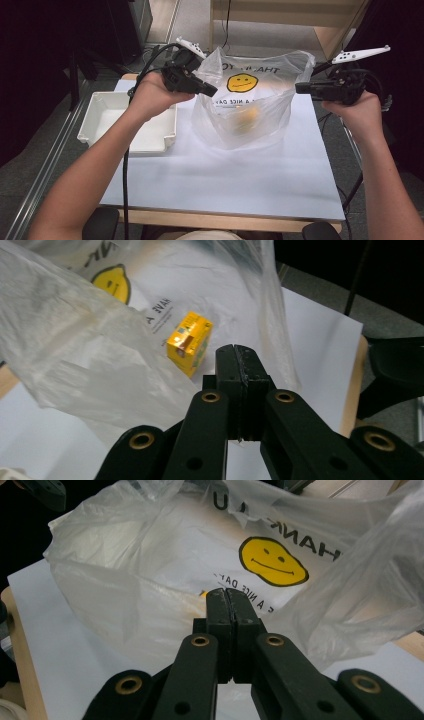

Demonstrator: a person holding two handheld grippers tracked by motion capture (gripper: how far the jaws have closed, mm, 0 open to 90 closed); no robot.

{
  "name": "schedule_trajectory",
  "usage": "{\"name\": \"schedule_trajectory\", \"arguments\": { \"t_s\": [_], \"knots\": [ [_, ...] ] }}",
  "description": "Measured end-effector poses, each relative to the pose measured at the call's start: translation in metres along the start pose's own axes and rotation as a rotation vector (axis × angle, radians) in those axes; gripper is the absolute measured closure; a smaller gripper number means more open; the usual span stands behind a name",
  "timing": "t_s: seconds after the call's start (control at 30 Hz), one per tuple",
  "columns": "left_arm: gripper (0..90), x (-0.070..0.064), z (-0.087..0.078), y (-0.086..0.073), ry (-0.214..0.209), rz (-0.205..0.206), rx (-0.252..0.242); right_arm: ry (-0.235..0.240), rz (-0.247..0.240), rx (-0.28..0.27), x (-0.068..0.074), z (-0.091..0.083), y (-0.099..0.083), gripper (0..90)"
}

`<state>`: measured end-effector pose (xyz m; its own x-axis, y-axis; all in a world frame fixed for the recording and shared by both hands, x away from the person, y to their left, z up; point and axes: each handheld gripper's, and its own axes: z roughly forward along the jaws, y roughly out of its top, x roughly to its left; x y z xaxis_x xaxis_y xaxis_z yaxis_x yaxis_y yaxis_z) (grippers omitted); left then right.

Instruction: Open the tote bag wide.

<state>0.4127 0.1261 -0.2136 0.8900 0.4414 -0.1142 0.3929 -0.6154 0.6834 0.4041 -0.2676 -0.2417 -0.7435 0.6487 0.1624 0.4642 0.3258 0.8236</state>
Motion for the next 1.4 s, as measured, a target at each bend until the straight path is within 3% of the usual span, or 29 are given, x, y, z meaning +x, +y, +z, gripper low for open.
{"name": "schedule_trajectory", "arguments": {
  "t_s": [0.27, 0.4, 0.57, 0.87, 1.03, 1.1, 1.2, 1.4],
  "knots": [
    [90.0, 0.012, 0.002, 0.019, 0.014, 0.007, -0.021, -0.022, -0.006, 0.002, -0.002, 0.004, 0.016, 90.0],
    [90.0, 0.020, 0.008, 0.030, 0.028, -0.010, -0.031, -0.021, -0.013, -0.010, 0.000, 0.009, 0.029, 90.0],
    [90.0, 0.026, 0.016, 0.047, 0.045, 0.000, -0.022, -0.030, -0.030, 0.013, -0.002, 0.021, 0.047, 90.0],
    [90.0, 0.038, 0.026, 0.071, 0.063, -0.020, -0.019, -0.044, -0.037, -0.002, 0.000, 0.037, 0.073, 90.0],
    [90.0, 0.047, 0.035, 0.087, 0.111, -0.033, 0.003, -0.067, -0.056, 0.012, -0.007, 0.051, 0.084, 90.0],
    [90.0, 0.050, 0.038, 0.094, 0.106, -0.035, -0.016, -0.067, -0.046, 0.002, -0.010, 0.056, 0.088, 90.0],
    [90.0, 0.053, 0.045, 0.096, 0.091, -0.048, -0.037, -0.070, -0.027, 0.002, -0.013, 0.066, 0.091, 90.0],
    [90.0, 0.059, 0.062, 0.091, 0.082, -0.074, -0.031, -0.102, -0.052, 0.042, -0.016, 0.082, 0.088, 90.0]
  ]
}}
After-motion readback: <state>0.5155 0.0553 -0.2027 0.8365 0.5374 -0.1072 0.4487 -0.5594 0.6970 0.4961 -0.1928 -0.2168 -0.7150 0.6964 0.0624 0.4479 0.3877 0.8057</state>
